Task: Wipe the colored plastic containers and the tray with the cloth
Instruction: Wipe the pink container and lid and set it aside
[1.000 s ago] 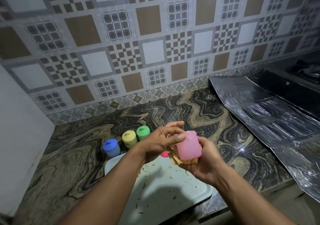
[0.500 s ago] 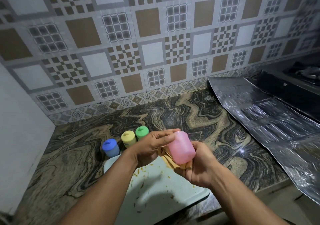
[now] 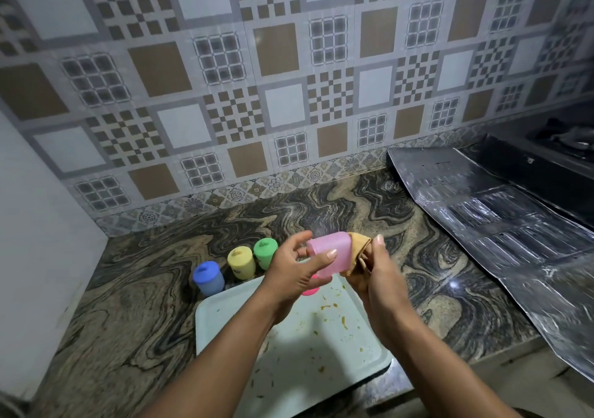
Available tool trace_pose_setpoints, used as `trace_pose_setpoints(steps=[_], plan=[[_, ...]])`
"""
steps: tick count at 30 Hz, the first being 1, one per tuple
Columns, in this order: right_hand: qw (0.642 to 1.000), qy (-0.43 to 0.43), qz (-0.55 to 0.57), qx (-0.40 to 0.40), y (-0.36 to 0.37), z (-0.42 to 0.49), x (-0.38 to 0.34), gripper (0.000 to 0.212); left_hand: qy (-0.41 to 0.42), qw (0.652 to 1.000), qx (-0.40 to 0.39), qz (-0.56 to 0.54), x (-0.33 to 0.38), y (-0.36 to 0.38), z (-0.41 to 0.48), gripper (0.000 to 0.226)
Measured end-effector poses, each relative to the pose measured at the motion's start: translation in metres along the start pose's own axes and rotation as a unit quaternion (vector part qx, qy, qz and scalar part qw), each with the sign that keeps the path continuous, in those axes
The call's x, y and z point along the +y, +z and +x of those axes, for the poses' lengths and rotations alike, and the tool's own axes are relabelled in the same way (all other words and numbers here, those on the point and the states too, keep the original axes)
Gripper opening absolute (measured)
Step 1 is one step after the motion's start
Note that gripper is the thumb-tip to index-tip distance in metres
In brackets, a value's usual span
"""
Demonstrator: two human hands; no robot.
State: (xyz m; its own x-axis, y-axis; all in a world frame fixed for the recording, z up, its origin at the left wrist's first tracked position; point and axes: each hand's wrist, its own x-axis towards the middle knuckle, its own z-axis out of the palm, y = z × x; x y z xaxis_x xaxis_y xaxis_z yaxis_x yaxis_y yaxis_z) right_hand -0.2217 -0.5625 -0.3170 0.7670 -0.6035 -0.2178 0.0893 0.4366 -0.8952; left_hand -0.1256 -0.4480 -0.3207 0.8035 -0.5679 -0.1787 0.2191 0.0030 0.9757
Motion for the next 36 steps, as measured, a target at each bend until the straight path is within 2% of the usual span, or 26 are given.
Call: trace_pose_setpoints(steps=[2, 4, 5, 8, 12, 14, 17, 18, 19, 21, 22, 24, 26, 28, 29, 30, 32, 33, 34, 36], plan=[[1.0, 0.006, -0.009, 0.005, -0.008, 0.003, -0.002, 0.041, -0.009, 0.999, -0.042, 0.022, 0.004, -0.003, -0.005, 0.056], [1.0, 0.017, -0.01, -0.005, -0.014, 0.005, -0.004, 0.017, -0.009, 0.998, -0.066, 0.023, 0.005, -0.005, -0.009, 0.049], [0.999, 0.019, -0.03, -0.016, -0.016, 0.005, -0.006, 0.012, -0.011, 0.997, -0.072, 0.027, 0.004, -0.006, -0.01, 0.049], [0.993, 0.008, -0.11, -0.037, -0.015, 0.006, -0.003, 0.024, -0.009, 0.995, -0.093, 0.045, 0.003, -0.001, -0.011, 0.055], [0.992, 0.012, -0.127, -0.006, -0.01, 0.009, 0.002, 0.041, 0.048, 0.988, -0.095, 0.111, -0.004, 0.006, -0.011, 0.061], [0.988, 0.026, -0.147, 0.03, -0.011, 0.013, 0.004, 0.05, 0.116, 0.967, -0.102, 0.205, -0.009, 0.007, -0.011, 0.065], [0.981, 0.06, -0.158, 0.09, -0.015, 0.018, 0.008, 0.051, 0.244, 0.889, -0.134, 0.363, -0.014, 0.005, -0.012, 0.072], [0.981, 0.065, -0.155, 0.099, -0.016, 0.02, 0.01, 0.051, 0.264, 0.874, -0.131, 0.387, -0.015, 0.005, -0.013, 0.074], [0.981, 0.064, -0.151, 0.106, -0.016, 0.021, 0.01, 0.051, 0.257, 0.875, -0.124, 0.392, -0.015, 0.005, -0.013, 0.078], [0.981, 0.049, -0.149, 0.116, -0.016, 0.024, 0.012, 0.051, 0.17, 0.921, -0.086, 0.339, -0.014, 0.007, -0.016, 0.085], [0.98, 0.039, -0.156, 0.118, -0.016, 0.025, 0.013, 0.052, 0.129, 0.94, -0.067, 0.308, -0.014, 0.008, -0.017, 0.083], [0.979, 0.025, -0.167, 0.118, -0.014, 0.027, 0.014, 0.051, 0.145, 0.939, -0.053, 0.307, -0.017, 0.008, -0.016, 0.066], [0.978, 0.028, -0.172, 0.117, -0.013, 0.027, 0.012, 0.052, 0.235, 0.899, -0.056, 0.364, -0.016, 0.008, -0.017, 0.061], [0.978, 0.051, -0.167, 0.112, -0.012, 0.027, 0.008, 0.052, 0.338, 0.834, -0.087, 0.427, -0.015, 0.004, -0.016, 0.064], [0.979, 0.06, -0.163, 0.11, -0.012, 0.027, 0.007, 0.052, 0.353, 0.821, -0.093, 0.44, -0.015, 0.003, -0.016, 0.067], [0.979, 0.061, -0.163, 0.108, -0.011, 0.026, 0.006, 0.052, 0.344, 0.825, -0.092, 0.438, -0.015, 0.003, -0.017, 0.073], [0.979, 0.042, -0.164, 0.114, -0.01, 0.027, 0.009, 0.053, 0.25, 0.885, -0.066, 0.386, -0.012, 0.006, -0.02, 0.083], [0.978, 0.031, -0.171, 0.118, -0.009, 0.027, 0.01, 0.052, 0.211, 0.909, -0.055, 0.355, -0.012, 0.006, -0.019, 0.079], [0.976, 0.024, -0.18, 0.12, -0.008, 0.027, 0.011, 0.051, 0.203, 0.917, -0.052, 0.34, -0.014, 0.006, -0.018, 0.071], [0.975, 0.025, -0.187, 0.115, -0.008, 0.028, 0.013, 0.05, 0.271, 0.879, -0.064, 0.386, -0.014, 0.007, -0.019, 0.064]])
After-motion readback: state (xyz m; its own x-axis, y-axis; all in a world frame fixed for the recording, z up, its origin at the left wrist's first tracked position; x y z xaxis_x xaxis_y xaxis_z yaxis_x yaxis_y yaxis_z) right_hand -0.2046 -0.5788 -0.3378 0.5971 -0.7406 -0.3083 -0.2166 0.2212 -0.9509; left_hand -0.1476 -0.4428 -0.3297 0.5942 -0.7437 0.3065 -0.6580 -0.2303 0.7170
